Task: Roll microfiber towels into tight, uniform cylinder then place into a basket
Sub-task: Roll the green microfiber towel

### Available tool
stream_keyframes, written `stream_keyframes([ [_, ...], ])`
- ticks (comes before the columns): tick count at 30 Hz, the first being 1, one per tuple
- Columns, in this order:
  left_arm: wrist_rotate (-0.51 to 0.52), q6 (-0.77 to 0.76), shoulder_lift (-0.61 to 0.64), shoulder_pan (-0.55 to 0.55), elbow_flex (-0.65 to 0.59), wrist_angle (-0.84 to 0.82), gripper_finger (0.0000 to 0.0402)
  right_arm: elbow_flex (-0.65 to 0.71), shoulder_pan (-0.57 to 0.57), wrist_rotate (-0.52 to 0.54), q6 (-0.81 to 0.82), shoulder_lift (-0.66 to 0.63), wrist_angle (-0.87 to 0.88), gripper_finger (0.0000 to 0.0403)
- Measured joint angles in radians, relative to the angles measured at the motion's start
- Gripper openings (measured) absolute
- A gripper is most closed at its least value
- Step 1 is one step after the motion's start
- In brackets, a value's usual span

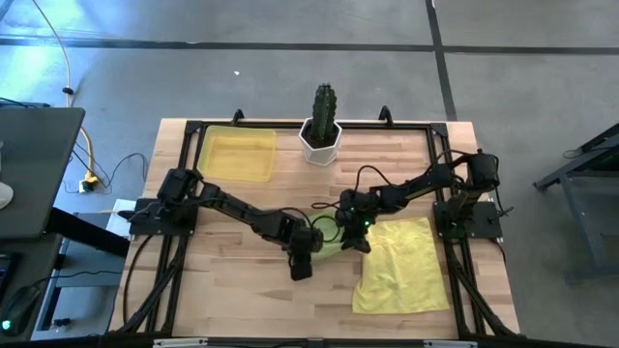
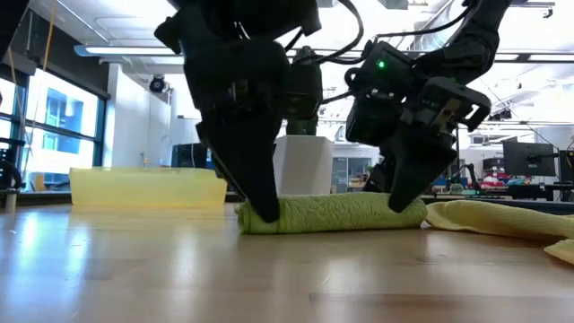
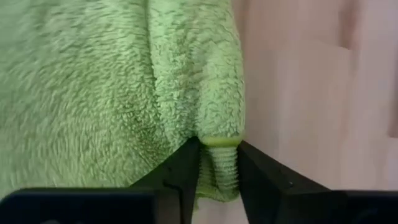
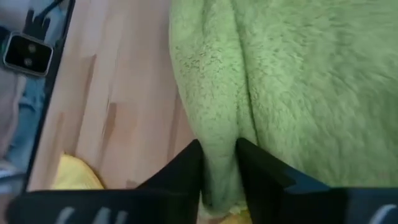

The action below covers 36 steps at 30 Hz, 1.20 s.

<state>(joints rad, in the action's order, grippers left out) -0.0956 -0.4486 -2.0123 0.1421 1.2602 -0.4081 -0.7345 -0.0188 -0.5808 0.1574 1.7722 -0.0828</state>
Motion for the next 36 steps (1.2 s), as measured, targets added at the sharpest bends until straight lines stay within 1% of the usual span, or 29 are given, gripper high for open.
stream_keyframes([
  [3, -0.056, -0.026, -0.001, 0.000, -0.001, -0.003, 0.0071, 0.000, 0.000, 0.012, -0.067, -0.044, 0.041, 0.0121],
  [6, -0.069, -0.055, -0.001, 0.001, -0.001, -0.010, 0.0054, 0.001, 0.000, 0.045, -0.141, -0.107, 0.087, 0.0137],
  [8, -0.072, -0.075, -0.002, -0.007, -0.002, -0.011, 0.0043, 0.000, 0.017, 0.092, -0.207, -0.147, 0.103, 0.0141],
  [11, -0.116, -0.098, -0.003, -0.025, -0.002, -0.011, 0.0025, 0.000, 0.085, 0.204, -0.328, -0.176, 0.104, 0.0140],
  [15, -0.157, -0.097, -0.004, -0.048, -0.003, -0.012, 0.0006, 0.000, 0.201, 0.385, -0.476, -0.168, 0.091, 0.0134],
  [19, -0.182, -0.090, -0.005, -0.067, -0.004, -0.015, 0.0004, 0.000, 0.291, 0.600, -0.495, -0.155, 0.076, 0.0133],
  [21, -0.186, -0.091, -0.005, -0.074, -0.004, -0.014, 0.0005, 0.000, 0.318, 0.667, -0.491, -0.155, 0.071, 0.0134],
  [22, -0.190, -0.090, -0.005, -0.077, -0.004, -0.014, 0.0005, 0.000, 0.328, 0.681, -0.491, -0.155, 0.069, 0.0134],
  [26, -0.209, -0.090, -0.005, -0.083, -0.005, -0.010, 0.0005, 0.000, 0.351, 0.683, -0.495, -0.155, 0.068, 0.0134],
  [29, -0.213, -0.094, -0.005, -0.083, -0.005, -0.009, 0.0005, 0.000, 0.354, 0.683, -0.432, -0.152, 0.059, 0.0138],
  [33, -0.214, -0.098, -0.005, -0.083, -0.005, -0.005, 0.0005, -0.002, 0.346, 0.683, -0.351, -0.131, 0.048, 0.0170],
  [36, -0.217, -0.099, -0.006, -0.083, -0.005, -0.003, 0.0005, -0.002, 0.346, 0.686, -0.365, -0.099, 0.035, 0.0204],
])
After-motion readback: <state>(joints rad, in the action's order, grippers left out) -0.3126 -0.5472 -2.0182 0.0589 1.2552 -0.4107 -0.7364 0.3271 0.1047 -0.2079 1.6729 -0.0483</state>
